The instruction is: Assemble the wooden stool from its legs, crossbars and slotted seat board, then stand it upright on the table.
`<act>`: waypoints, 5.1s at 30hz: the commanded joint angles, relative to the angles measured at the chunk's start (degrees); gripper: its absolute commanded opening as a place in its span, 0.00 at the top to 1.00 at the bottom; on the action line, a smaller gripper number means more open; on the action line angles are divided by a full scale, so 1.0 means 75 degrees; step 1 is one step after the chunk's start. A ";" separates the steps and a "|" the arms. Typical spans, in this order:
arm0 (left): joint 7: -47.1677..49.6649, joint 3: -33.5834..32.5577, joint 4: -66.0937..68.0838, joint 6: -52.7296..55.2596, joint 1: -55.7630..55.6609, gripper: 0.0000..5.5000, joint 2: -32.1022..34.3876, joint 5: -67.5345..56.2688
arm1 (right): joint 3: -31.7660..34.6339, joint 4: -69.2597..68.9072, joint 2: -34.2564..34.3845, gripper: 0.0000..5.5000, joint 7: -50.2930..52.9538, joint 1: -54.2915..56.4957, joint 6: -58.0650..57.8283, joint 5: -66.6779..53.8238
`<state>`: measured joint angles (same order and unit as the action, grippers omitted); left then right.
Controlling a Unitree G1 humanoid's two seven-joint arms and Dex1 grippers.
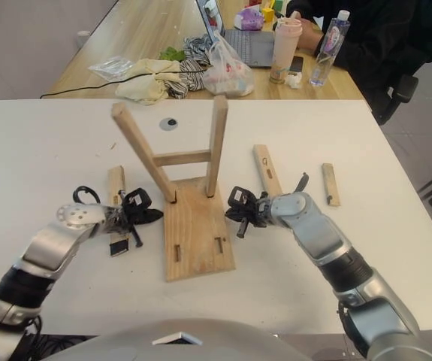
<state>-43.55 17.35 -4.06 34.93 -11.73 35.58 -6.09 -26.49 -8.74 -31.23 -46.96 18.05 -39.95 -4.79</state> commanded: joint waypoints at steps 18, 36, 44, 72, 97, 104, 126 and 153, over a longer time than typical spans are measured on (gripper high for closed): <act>0.1564 -0.1852 0.2615 -0.1332 -0.1982 1.00 -0.1397 0.0367 | 0.4263 0.2068 0.0954 0.72 0.2838 0.1452 0.0500 -0.0645; 0.3421 -0.3697 -0.0119 -0.0826 -0.0776 1.00 -0.2152 -0.0604 | 0.4870 0.4633 -0.0688 0.41 0.1511 0.0123 0.0086 -0.0767; 0.3245 -0.3550 -0.0245 -0.0882 -0.0749 1.00 -0.2022 -0.0727 | 0.4719 0.5754 -0.0587 0.65 0.1348 0.0107 0.0762 -0.0750; 0.2766 -0.4077 -0.1335 -0.0035 -0.2106 0.54 -0.3794 -0.6932 | 0.2135 -0.0272 0.1876 0.76 0.1826 0.1087 0.4618 -0.1013; 0.2798 -0.4691 -0.0767 0.0572 -0.1885 0.93 -0.2683 -0.7344 | 0.1842 0.0103 0.2034 0.51 0.2913 0.0526 0.4460 0.0291; 0.3828 -0.6429 0.0203 0.1426 -0.1006 0.93 -0.0838 -0.7233 | 0.4089 0.0101 0.1591 0.50 0.4809 -0.0145 0.4108 0.0782; 0.4050 -0.6093 0.0492 0.3960 -0.0408 0.93 0.0926 -0.6141 | 0.5356 0.1731 0.1837 1.00 0.6244 -0.0171 0.5051 0.0547; 0.3145 -0.3771 0.2850 -0.1018 -0.1886 0.93 -0.1928 -0.2880 | 0.4764 0.2808 0.1778 1.00 0.5868 0.0303 0.5541 0.0539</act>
<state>-18.93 -12.33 13.77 31.70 -24.79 22.67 -30.27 9.74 11.58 -18.45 -2.34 18.81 1.04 -0.59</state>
